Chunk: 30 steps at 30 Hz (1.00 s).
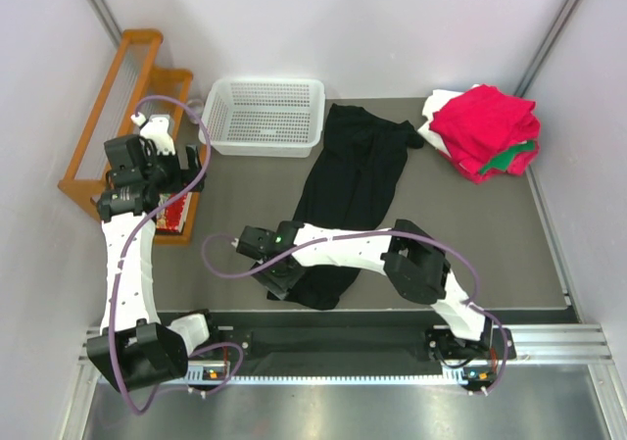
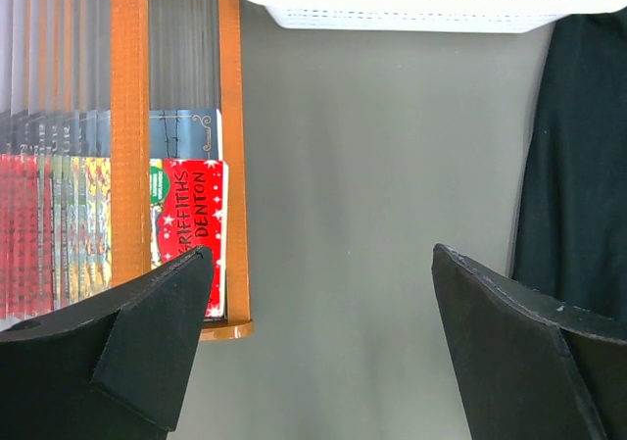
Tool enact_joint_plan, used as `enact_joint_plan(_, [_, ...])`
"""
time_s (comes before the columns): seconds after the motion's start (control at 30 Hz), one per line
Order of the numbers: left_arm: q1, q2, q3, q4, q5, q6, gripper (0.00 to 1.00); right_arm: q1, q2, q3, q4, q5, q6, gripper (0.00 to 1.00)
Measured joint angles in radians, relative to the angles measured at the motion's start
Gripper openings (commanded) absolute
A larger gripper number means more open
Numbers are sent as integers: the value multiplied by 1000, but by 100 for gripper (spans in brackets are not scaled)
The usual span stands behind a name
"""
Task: Fold and stack the t-shirts
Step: Fold the tshirt
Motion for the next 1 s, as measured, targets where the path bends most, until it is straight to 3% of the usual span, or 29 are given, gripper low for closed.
enact_joint_plan(0.27, [1, 0, 0, 0, 4, 8, 98, 0, 10, -44, 6, 11, -10, 37])
enact_joint_plan(0.47, [2, 0, 0, 0, 12, 16, 98, -6, 10, -41, 1, 12, -9, 41])
enact_joint_plan(0.7, [3, 0, -3, 0, 26, 17, 98, -6, 10, 13, -38, 20, -11, 56])
enact_joint_plan(0.87, [5, 0, -5, 0, 30, 19, 98, -6, 10, 48, -49, 29, -18, 55])
enact_joint_plan(1.0, [5, 0, -6, -1, 31, 21, 98, -6, 10, 48, -51, 31, -19, 44])
